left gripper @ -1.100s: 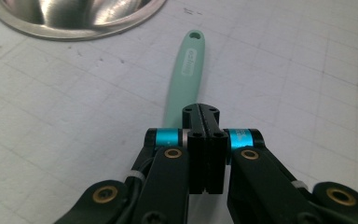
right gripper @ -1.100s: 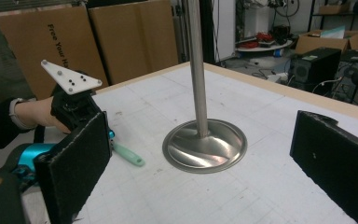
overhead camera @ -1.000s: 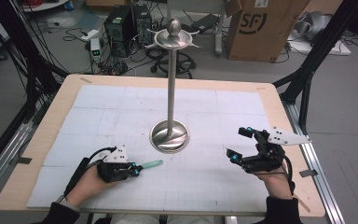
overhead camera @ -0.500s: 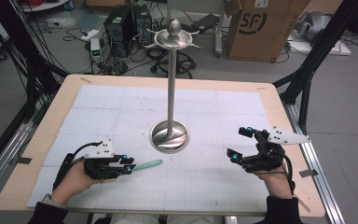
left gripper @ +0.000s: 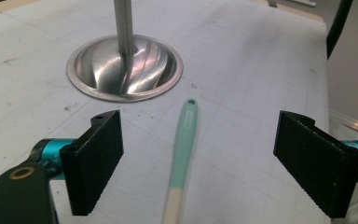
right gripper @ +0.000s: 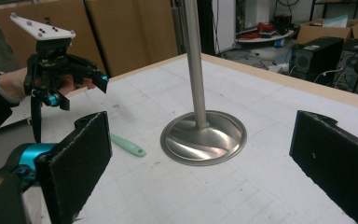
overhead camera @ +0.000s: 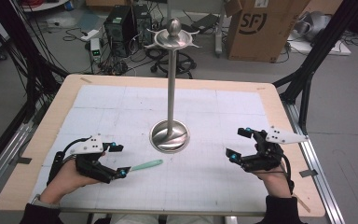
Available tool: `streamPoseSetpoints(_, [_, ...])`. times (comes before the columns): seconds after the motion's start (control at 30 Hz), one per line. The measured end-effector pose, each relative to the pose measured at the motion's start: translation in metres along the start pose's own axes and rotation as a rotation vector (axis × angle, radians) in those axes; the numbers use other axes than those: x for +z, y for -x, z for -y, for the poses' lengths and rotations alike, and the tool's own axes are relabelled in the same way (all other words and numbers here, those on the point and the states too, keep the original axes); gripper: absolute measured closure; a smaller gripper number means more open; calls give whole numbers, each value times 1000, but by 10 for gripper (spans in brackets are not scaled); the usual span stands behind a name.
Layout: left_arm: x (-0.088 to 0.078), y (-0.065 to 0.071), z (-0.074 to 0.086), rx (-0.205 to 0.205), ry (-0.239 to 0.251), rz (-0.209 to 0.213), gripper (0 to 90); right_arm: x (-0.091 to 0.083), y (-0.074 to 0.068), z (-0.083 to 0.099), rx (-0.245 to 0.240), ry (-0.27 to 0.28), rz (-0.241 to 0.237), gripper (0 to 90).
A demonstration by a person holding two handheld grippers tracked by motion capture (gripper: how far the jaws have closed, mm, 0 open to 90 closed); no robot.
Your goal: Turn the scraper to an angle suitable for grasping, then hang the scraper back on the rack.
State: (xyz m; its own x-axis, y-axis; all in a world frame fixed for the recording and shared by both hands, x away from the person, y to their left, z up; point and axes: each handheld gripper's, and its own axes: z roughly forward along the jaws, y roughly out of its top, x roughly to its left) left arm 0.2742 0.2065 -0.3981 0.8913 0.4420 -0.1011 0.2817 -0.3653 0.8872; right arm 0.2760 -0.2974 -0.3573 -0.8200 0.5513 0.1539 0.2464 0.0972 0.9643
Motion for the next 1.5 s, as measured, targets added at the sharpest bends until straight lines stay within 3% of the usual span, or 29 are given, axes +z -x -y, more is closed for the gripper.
streamPoseSetpoints(0.1, [0,0,-4,24,-33,-16,163,-1,0,1,5,-9,3,42])
streamPoseSetpoints(0.27, [-2,0,-9,88,-80,23,207,-5,-1,4,4,-10,10,43])
streamPoseSetpoints(0.43, [2,-3,-13,95,-164,28,210,-10,-3,5,8,-9,20,44])
streamPoseSetpoints(0.53, [5,-4,-14,94,-184,30,211,-11,-4,4,6,-9,20,45])
streamPoseSetpoints(0.6, [9,-6,-14,68,-203,34,209,-11,-5,4,3,-8,18,45])
streamPoseSetpoints(0.77, [16,-9,-17,73,-233,50,214,-10,-4,5,4,-21,18,45])
streamPoseSetpoints(0.9, [18,-14,-24,65,-251,62,271,-12,-4,4,5,-16,20,45])
streamPoseSetpoints(0.93, [20,-16,-27,73,-285,60,285,-13,-4,4,4,-11,22,45])
streamPoseSetpoints(1.0, [22,-17,-28,71,-302,59,305,-13,-4,4,6,-10,22,45])
streamPoseSetpoints(1.07, [26,-19,-30,47,-342,67,342,-12,-3,4,5,-12,18,45])
streamPoseSetpoints(1.17, [30,-21,-34,56,-397,72,365,-11,-3,4,0,-16,16,45])
streamPoseSetpoints(1.23, [35,-21,-37,78,-464,78,417,-11,-3,4,0,-19,14,45])
streamPoseSetpoints(1.3, [37,-22,-37,78,-488,75,428,-11,-3,4,2,-17,14,45])
streamPoseSetpoints(1.37, [40,-24,-38,54,-537,89,446,-11,-2,4,3,-17,15,45])
streamPoseSetpoints(1.5, [45,-27,-36,61,-549,80,444,-11,-2,4,2,-18,15,45])
